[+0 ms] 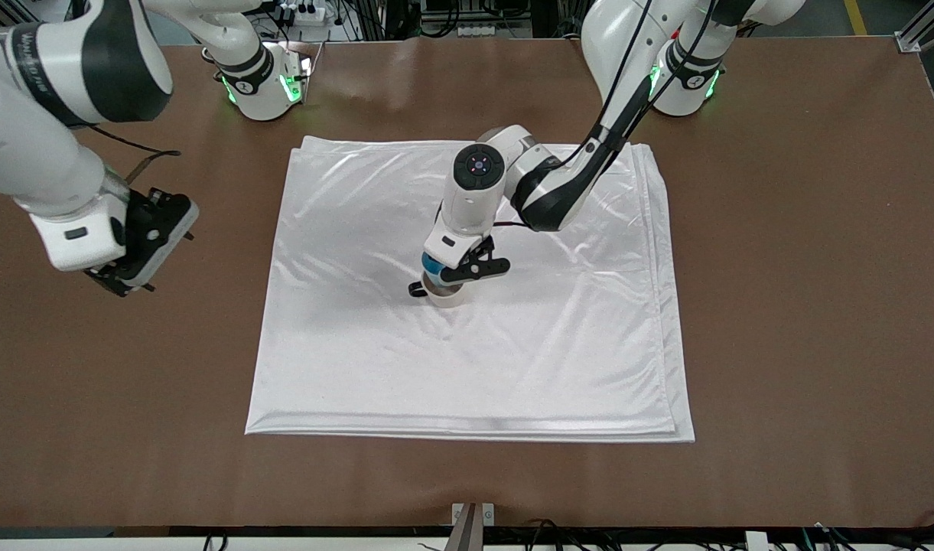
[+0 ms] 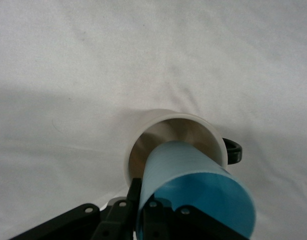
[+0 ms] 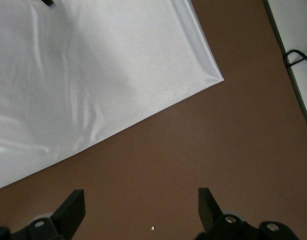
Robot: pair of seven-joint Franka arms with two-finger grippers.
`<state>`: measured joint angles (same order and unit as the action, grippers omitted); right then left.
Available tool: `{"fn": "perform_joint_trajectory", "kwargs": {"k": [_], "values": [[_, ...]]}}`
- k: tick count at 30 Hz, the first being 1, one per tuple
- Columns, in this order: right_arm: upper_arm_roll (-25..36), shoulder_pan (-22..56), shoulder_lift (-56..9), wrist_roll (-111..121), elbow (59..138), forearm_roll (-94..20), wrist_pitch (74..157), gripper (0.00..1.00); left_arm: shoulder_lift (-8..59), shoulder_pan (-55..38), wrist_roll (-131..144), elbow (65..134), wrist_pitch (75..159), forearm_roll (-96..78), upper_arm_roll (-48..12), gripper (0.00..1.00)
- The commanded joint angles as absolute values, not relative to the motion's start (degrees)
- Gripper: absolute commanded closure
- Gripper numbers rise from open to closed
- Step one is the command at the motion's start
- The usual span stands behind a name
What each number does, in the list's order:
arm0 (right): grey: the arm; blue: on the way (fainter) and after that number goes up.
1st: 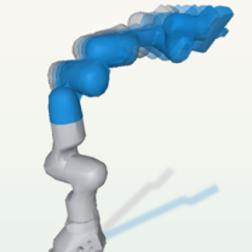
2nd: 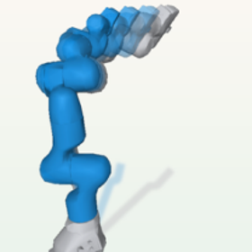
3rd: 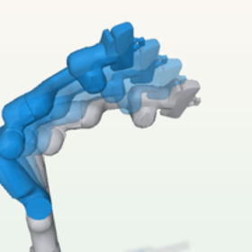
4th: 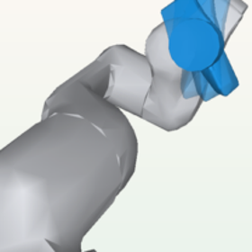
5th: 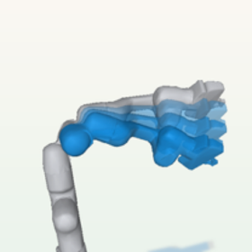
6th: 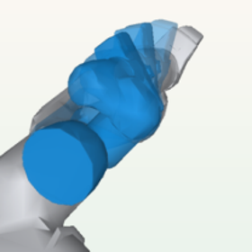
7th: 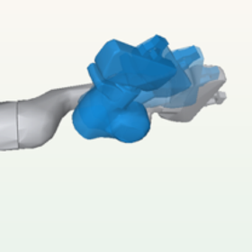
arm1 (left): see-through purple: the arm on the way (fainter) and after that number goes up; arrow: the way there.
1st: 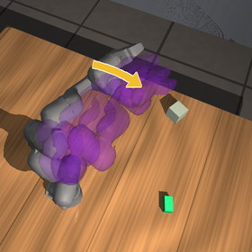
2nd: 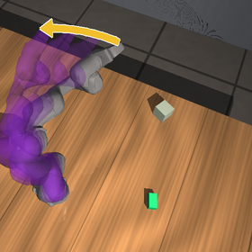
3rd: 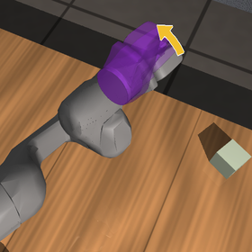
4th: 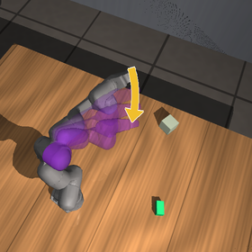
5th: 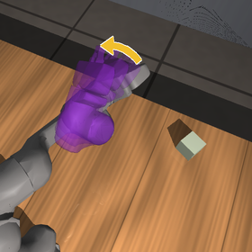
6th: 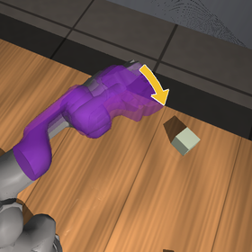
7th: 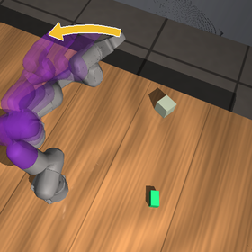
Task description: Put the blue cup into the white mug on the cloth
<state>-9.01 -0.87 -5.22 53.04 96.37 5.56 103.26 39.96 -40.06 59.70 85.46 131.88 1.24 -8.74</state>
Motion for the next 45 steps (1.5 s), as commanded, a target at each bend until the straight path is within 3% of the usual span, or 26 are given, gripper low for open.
{"fn": "perform_joint_trajectory", "kwargs": {"k": [1,2,4,5,6,13,20,27,30,45], "values": [[-9.58,-5.70,-3.96,52.82,95.89,4.48,102.04,0.00,41.13,-40.61,59.94,83.94,132.36,2.46,-8.17,0.86],[-9.67,-6.50,-3.96,52.74,95.54,4.40,101.95,0.00,41.05,-40.52,59.77,83.94,132.36,2.46,-8.17,0.70],[-9.67,-7.82,-3.96,52.56,95.19,4.39,101.08,0.00,41.13,-40.43,59.50,83.94,132.36,2.46,-8.17,0.23],[-9.67,-8.00,-4.04,52.12,95.01,4.39,100.81,0.00,41.22,-40.43,59.50,83.94,132.36,2.55,-8.17,0.06],[-9.58,-8.09,-3.96,51.34,94.75,4.39,100.46,0.00,41.31,-40.60,59.24,83.94,132.36,2.55,-8.09,0.00],[-9.84,-8.00,-3.87,36.14,93.16,4.31,94.40,0.00,41.05,-40.52,58.80,83.94,132.28,3.25,-7.73,0.00],[-10.28,-7.56,-3.69,27.60,93.16,5.01,93.52,0.00,39.55,-40.08,58.89,83.94,131.84,5.27,-7.21,0.00],[-9.76,-7.91,-3.87,20.84,92.73,4.31,93.52,0.00,36.74,-39.03,56.87,84.64,130.18,6.06,-2.73,0.00],[-9.76,-7.91,-4.13,16.72,91.50,4.39,93.52,0.00,36.39,-36.22,52.31,84.55,126.75,6.06,-2.11,0.00],[-9.84,-7.82,-4.04,2.81,88.24,4.31,93.95,0.00,33.13,-19.52,33.15,84.29,126.30,5.45,-2.55,0.00]]}}
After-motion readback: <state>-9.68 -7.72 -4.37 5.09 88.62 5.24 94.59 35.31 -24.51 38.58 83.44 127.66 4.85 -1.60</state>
